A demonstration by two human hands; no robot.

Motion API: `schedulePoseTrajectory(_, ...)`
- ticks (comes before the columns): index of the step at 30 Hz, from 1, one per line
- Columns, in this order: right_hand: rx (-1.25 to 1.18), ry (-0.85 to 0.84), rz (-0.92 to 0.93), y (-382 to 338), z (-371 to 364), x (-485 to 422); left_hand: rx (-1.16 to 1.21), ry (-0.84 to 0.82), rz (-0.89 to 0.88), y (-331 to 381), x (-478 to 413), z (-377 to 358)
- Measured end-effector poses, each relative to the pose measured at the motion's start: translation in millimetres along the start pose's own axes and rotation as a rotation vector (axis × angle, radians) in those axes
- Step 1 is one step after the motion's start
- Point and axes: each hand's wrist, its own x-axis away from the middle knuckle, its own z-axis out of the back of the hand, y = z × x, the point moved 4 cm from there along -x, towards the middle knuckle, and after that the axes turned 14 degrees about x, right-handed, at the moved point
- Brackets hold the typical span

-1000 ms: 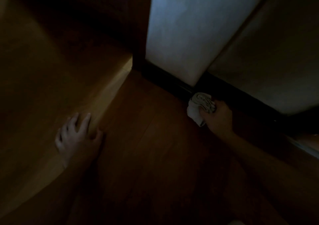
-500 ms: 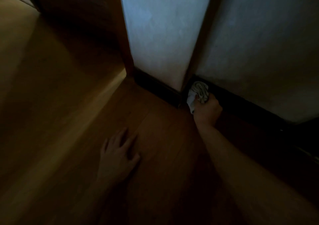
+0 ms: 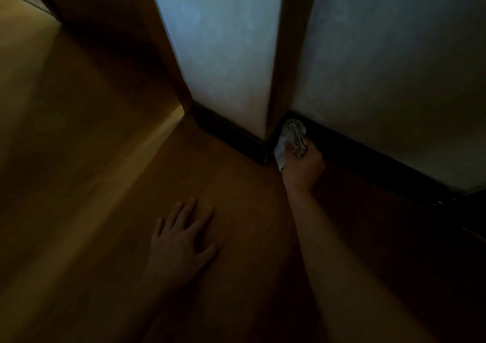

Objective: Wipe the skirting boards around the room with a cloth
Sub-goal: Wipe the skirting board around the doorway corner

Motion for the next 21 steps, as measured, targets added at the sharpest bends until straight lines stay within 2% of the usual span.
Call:
schedulePoseTrajectory(5, -0.029, -0.035, 0.096, 9.0, -0.7, 12.0, -0.017, 0.013, 0.008, 3.7, 0.9, -2.0)
schedulePoseTrajectory(10, -0.058, -0.003, 0.070, 2.8, 0.3, -2.5, 0.011, 0.037, 0.008, 0.7, -0.4, -4.9)
schedulePoseTrajectory(14, 0.005, -0.047, 0.142, 9.5, 0.6, 6.7, 0.022, 0.023, 0.008, 2.3, -0.6, -5.3)
schedulePoseTrajectory(18, -0.071, -0.064, 0.074, 5.2, 2.1, -1.0, 0.024, 0.024, 0.004, 4.3, -0.2, -3.4)
schedulePoseTrajectory(21, -0.092, -0.158, 0.082, 9.3, -0.4, 7.5, 0.027, 0.029, 0.009, 4.7, 0.3, -3.4)
